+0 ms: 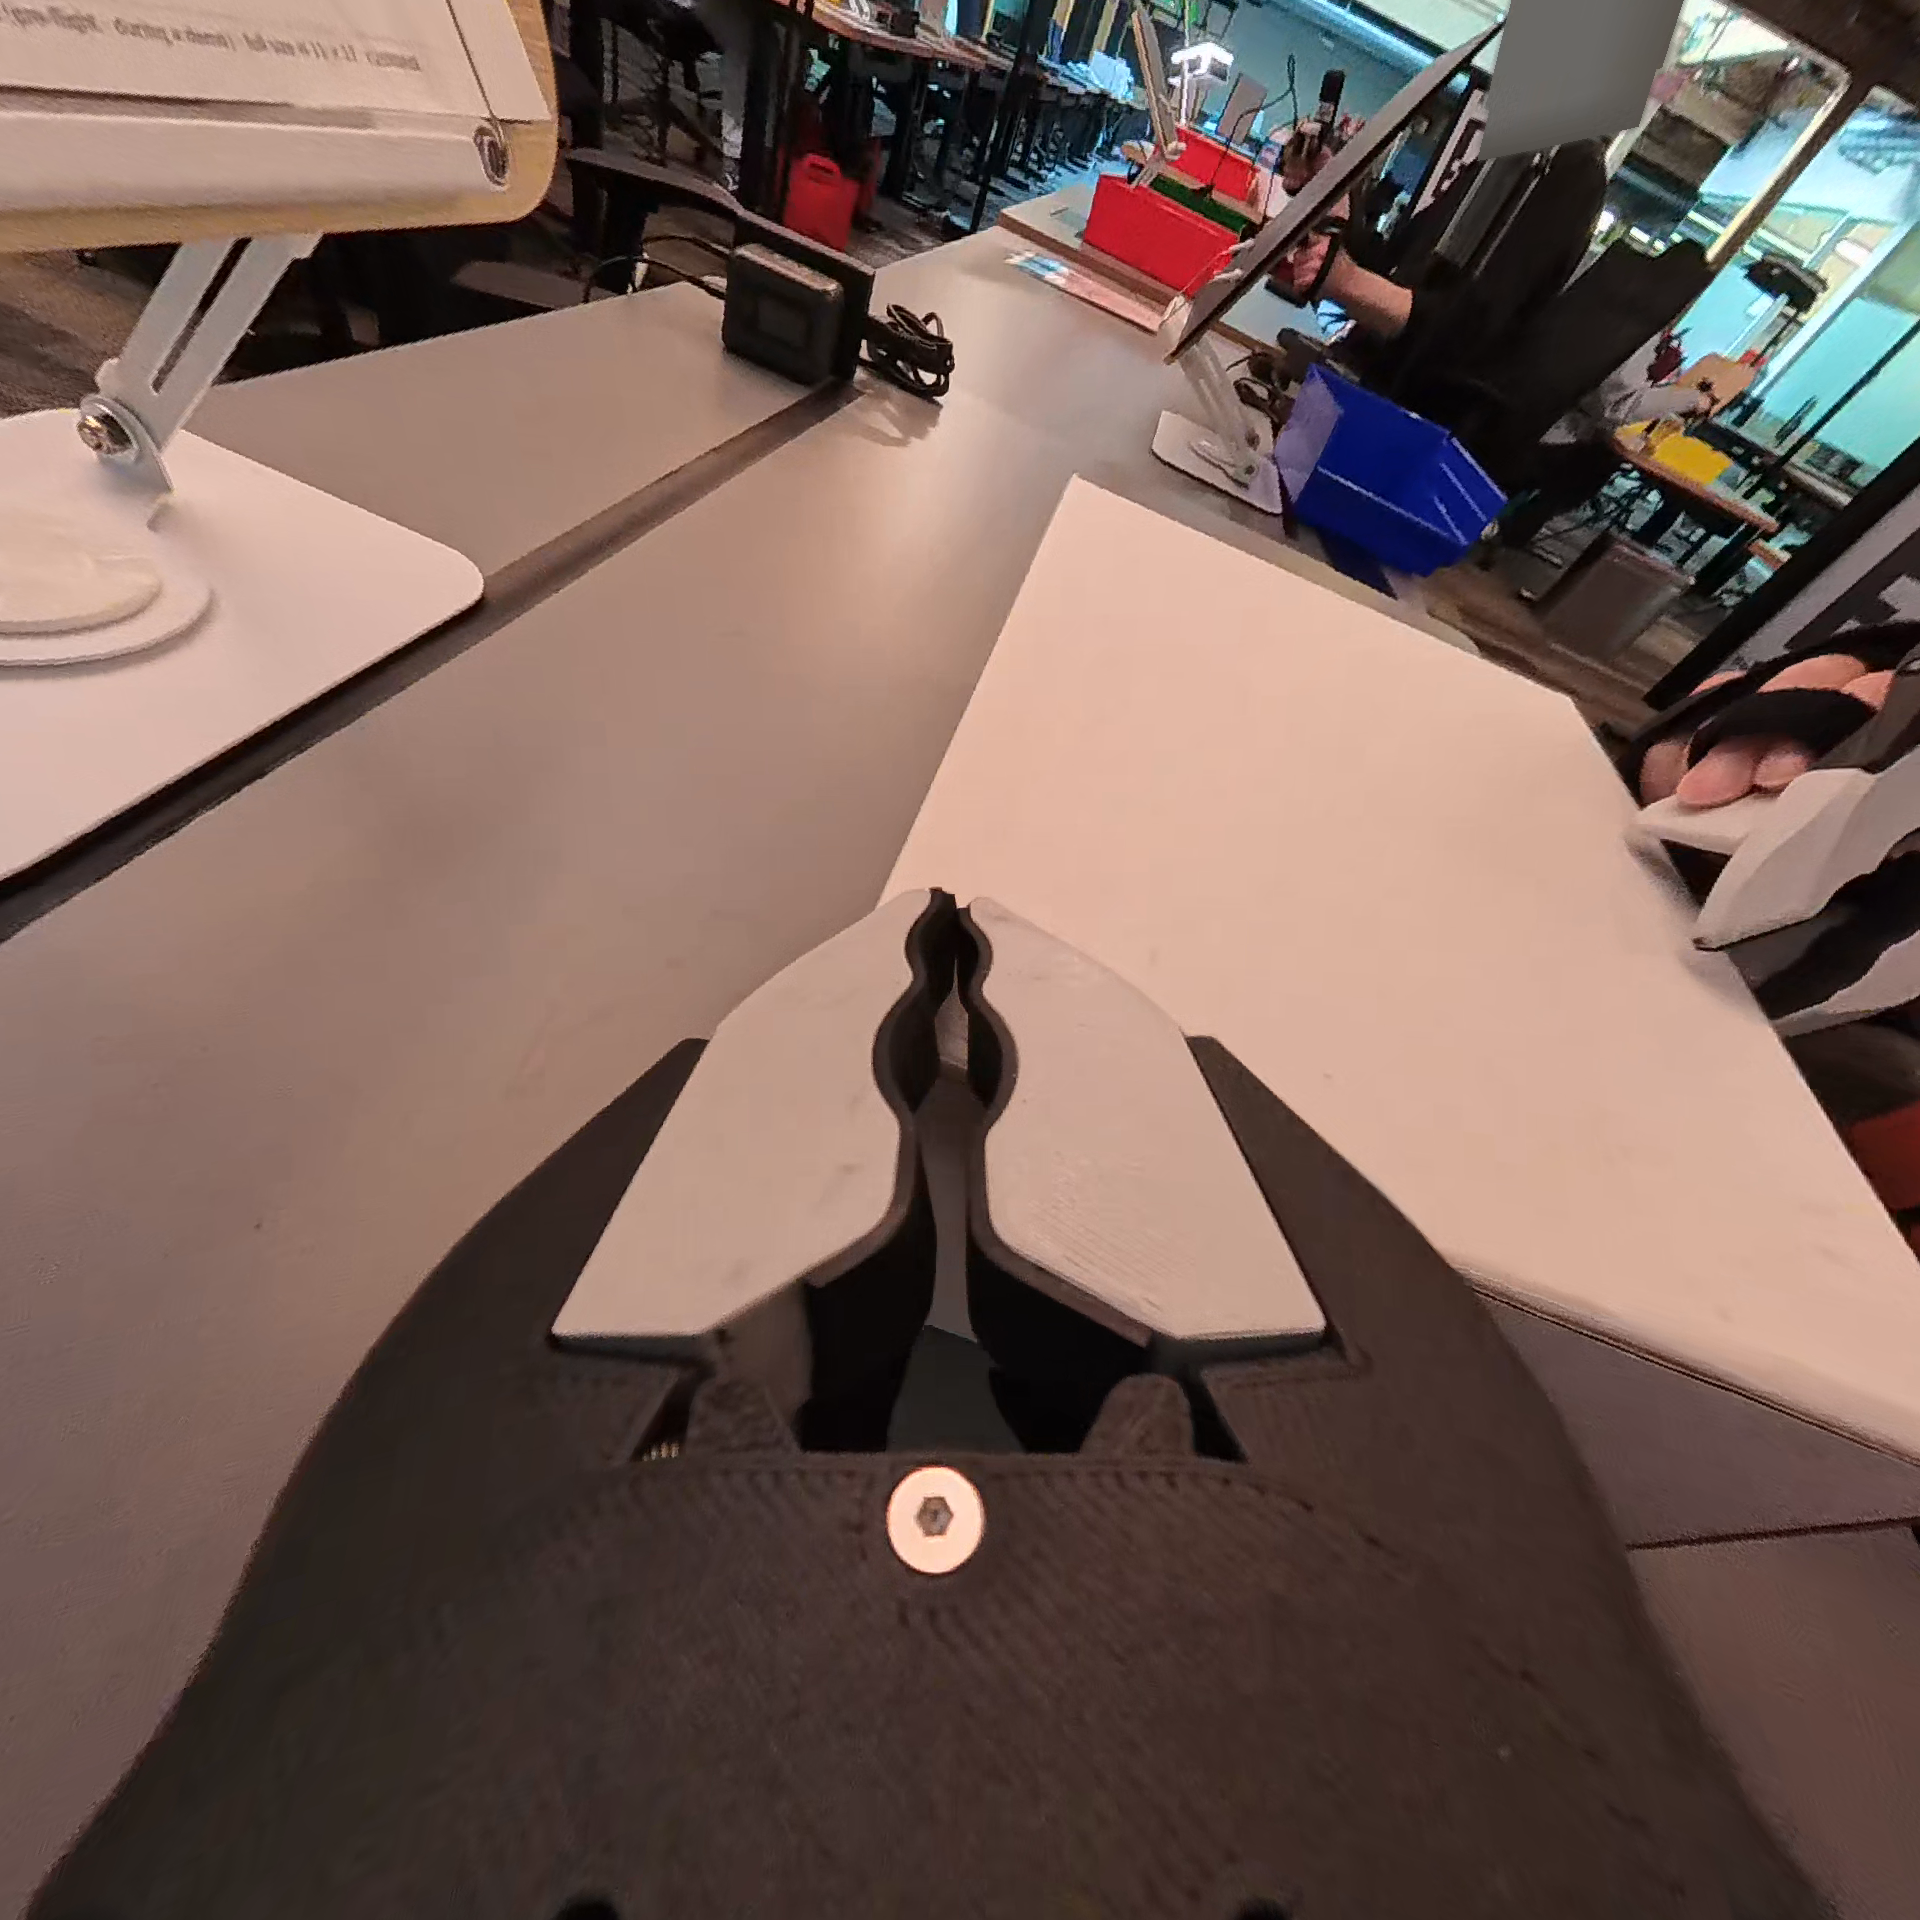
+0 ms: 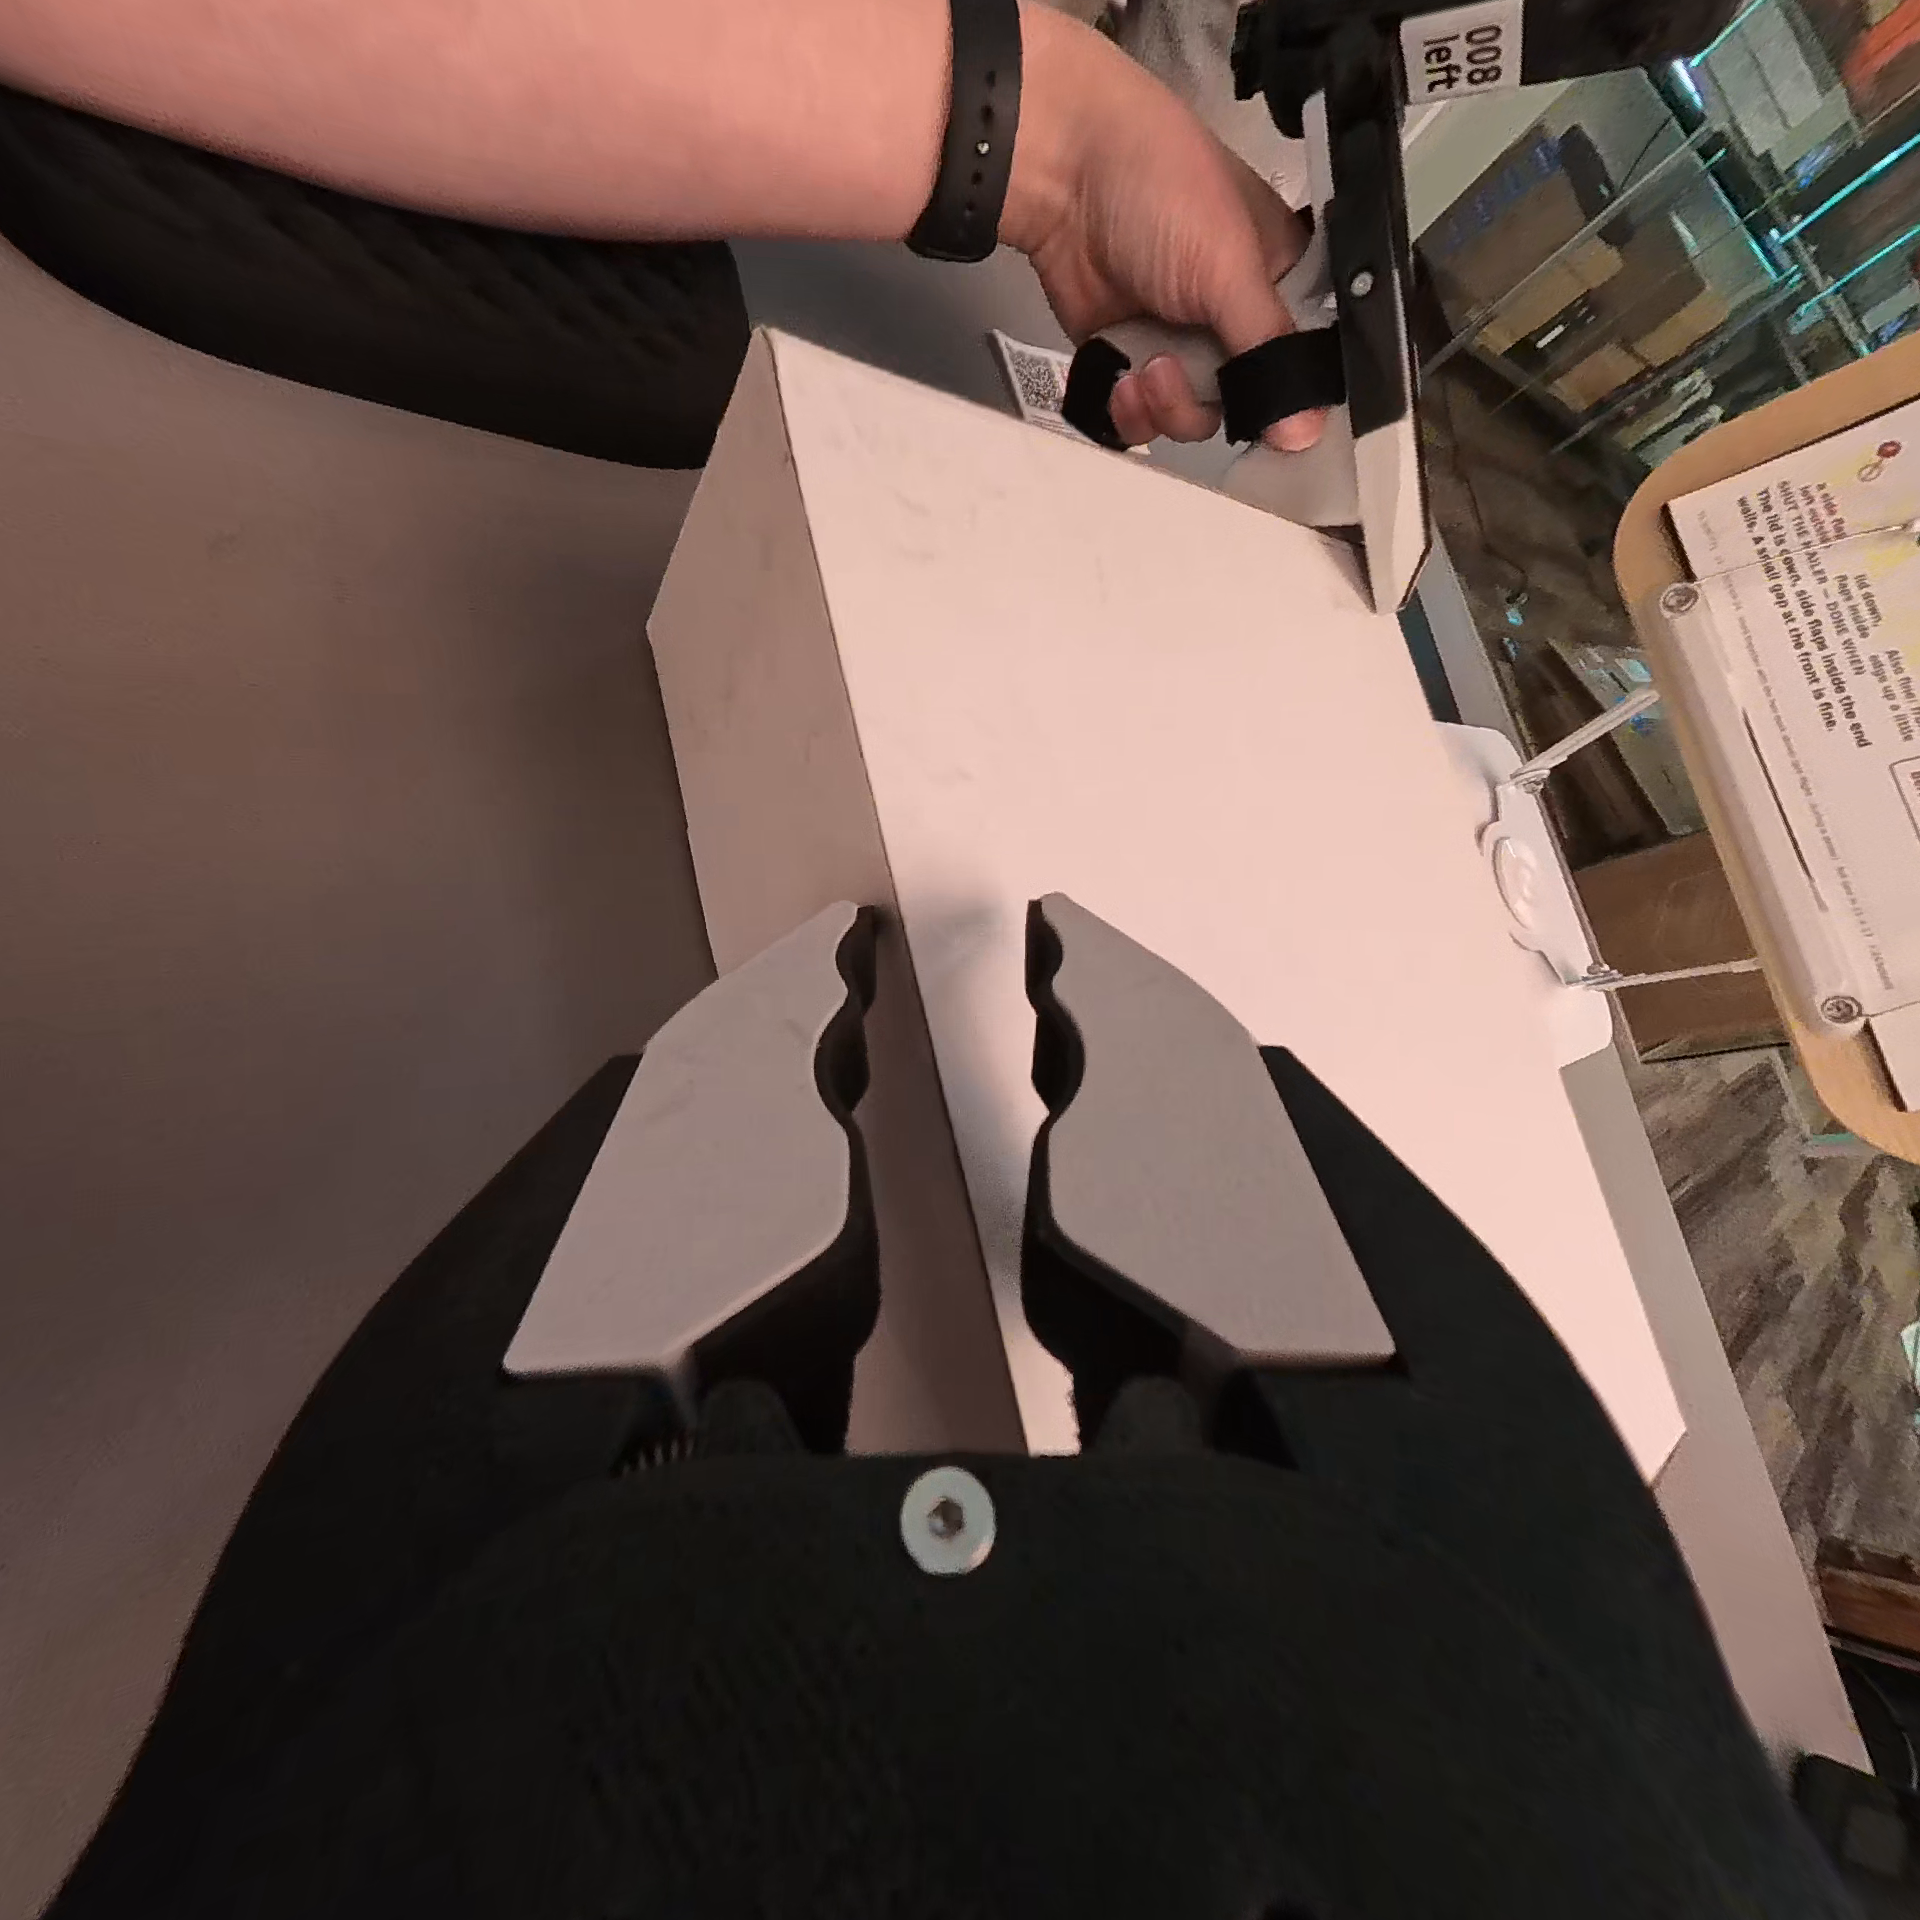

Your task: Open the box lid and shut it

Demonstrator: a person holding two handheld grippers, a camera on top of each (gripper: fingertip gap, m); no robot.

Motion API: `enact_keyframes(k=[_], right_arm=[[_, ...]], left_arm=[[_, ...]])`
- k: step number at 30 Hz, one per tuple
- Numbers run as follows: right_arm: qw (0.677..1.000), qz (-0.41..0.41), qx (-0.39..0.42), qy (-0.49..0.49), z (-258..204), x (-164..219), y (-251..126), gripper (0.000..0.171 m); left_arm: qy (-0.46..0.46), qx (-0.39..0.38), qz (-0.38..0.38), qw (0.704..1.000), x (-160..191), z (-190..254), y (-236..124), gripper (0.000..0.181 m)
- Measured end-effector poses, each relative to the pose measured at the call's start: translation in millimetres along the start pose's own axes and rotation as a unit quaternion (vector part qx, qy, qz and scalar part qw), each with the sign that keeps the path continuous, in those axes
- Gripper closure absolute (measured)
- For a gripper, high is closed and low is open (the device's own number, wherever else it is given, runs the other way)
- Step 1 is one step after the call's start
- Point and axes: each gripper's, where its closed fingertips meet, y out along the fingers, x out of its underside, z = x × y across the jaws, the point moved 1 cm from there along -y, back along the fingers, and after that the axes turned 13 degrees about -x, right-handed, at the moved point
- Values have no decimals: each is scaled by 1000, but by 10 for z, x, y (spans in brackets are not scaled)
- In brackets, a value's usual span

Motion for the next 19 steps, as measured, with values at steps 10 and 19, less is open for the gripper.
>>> enact_keyframes(k=[10,19], right_arm=[[1000,3,5,-22,50,-171,-56,151],[994,43,89,-37,186,-254,-219,161]], left_arm=[[12,-5,1,1000,1,-13,6,181],[9,-10,5,1000,-5,-30,3,181]])
